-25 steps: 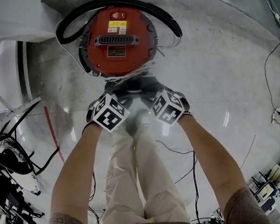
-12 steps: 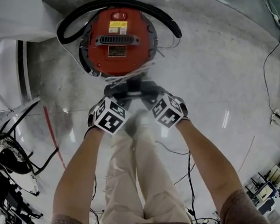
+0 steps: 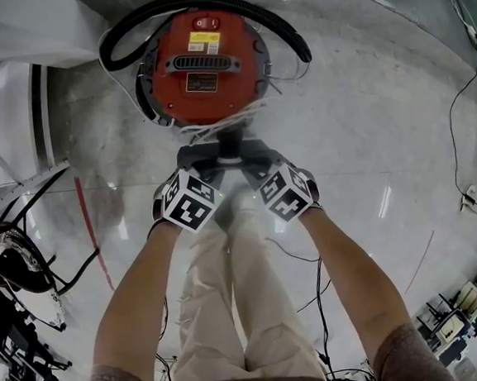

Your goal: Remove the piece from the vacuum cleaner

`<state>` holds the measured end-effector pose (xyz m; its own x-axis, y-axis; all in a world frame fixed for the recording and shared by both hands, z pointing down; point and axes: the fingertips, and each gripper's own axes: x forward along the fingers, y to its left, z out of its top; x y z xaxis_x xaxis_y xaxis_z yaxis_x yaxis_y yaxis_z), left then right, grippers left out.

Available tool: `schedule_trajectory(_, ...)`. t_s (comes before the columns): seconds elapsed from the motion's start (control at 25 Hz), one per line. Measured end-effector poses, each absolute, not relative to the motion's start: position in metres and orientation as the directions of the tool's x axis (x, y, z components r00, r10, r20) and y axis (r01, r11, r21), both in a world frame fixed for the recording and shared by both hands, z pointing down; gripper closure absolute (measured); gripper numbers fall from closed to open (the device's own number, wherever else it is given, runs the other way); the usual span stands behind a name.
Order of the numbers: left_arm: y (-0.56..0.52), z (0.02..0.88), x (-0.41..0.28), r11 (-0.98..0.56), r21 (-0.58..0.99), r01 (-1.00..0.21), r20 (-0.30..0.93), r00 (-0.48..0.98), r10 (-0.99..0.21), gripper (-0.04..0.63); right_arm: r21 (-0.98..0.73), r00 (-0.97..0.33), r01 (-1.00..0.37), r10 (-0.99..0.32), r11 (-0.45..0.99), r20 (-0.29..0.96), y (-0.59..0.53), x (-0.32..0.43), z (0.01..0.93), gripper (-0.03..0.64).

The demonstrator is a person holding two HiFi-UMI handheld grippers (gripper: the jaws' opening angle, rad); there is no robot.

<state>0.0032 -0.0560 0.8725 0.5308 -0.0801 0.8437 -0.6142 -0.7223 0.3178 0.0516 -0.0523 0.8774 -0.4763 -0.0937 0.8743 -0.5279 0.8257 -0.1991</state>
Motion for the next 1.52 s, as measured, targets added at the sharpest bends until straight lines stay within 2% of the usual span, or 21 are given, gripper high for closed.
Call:
schedule_trajectory(0.2, -0.053, 0.872, 0.001, -0.694, 0.339, -0.635, 0.843, 0.533, -0.076, 0.502, -0.199, -0.465, -0.534, -0.089, 0.822, 0.881, -0.052, 0.050, 0.877, 0.571)
schedule_trajectory(0.36, -0.027, 0.872, 0.001, -0.715, 0.360, -0.599, 0.846, 0.533, -0.021, 0.520, -0.218, -0.472, -0.482, -0.042, 0.849, 0.880, -0.028, 0.049, 0.875, 0.577)
schedule_trajectory(0.72, -0.023, 0.849, -0.005, -0.713, 0.352, -0.606, 0.837, 0.545, -0.050, 0.522, -0.226, -0.513, -0.518, -0.088, 0.825, 0.854, -0.016, 0.044, 0.848, 0.580)
schedule_trajectory(1.0, -0.015, 0.769, -0.007, -0.726, 0.353, -0.590, 0.822, 0.566, -0.060, 0.522, -0.227, -0.537, -0.534, -0.119, 0.814, 0.835, -0.009, 0.042, 0.771, 0.580)
schedule_trajectory(1.52, -0.078, 0.552, -0.023, -0.714, 0.275, -0.644, 0.734, 0.620, -0.276, 0.522, -0.087, -0.605, -0.530, -0.304, 0.844, 0.736, -0.086, 0.029, 0.555, 0.571)
